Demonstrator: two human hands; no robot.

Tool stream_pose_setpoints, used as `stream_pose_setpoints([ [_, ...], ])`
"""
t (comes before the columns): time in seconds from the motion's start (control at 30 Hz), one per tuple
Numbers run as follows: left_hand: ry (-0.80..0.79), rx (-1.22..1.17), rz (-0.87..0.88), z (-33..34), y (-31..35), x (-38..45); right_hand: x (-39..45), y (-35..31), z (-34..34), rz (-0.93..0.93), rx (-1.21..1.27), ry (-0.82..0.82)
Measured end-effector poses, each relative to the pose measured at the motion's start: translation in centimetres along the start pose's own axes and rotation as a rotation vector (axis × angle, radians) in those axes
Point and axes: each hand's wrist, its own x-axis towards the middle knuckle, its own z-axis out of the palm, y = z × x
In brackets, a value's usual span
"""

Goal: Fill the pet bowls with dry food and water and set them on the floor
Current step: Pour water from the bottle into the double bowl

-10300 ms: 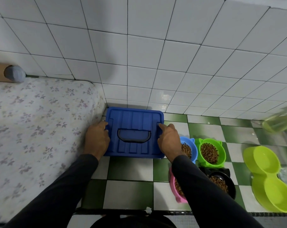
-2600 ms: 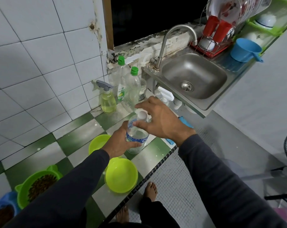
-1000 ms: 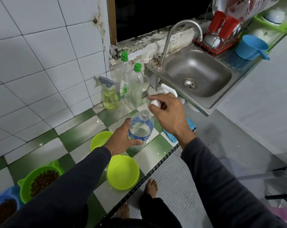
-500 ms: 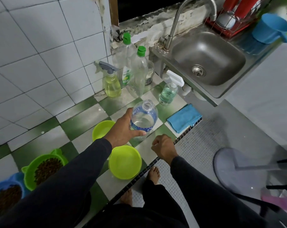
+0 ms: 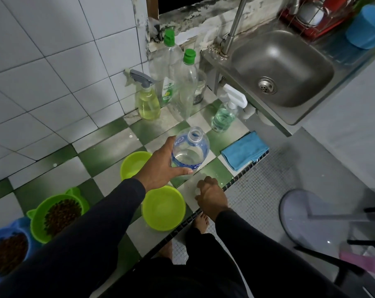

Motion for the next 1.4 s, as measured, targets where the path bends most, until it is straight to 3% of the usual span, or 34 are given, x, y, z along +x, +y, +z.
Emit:
stream_pose_setpoints([
  [0.27, -0.001, 0.01, -0.001, -0.2, 0.4, -0.2, 0.3, 0.7, 0.3, 0.029, 0.126, -0.013],
  [0.4, -0.008, 0.042, 0.01, -0.4, 0.9, -0.1, 0.8, 0.4, -0.3, 0.04, 0.302, 0.099],
  [0.63, 0.042, 0.034, 0.058, -1.3, 2.9, -1.4, 1.8, -1.7, -2.0, -0.048, 0.699, 0.195],
  [0.73, 0.076, 0.037, 0.152, -1.8, 4.1, -2.3, 1.8, -2.2, -2.8, -0.142, 0.741, 0.153],
  [0.83, 0.095, 0.038, 0.233, -1.9, 5.2, -2.6, 1.6, -2.5, -3.2, -0.218, 0.723, 0.29],
  [0.97, 0.122, 0.01, 0.264, -1.8, 5.8, -2.2, 1.7, -2.5, -3.1, -0.189, 1.002, 0.199],
  [1.4, 0.15, -0.134, 0.233, -2.1, 6.4, -2.2, 2.6, -2.2, -3.0, -0.104, 0.849, 0.215],
])
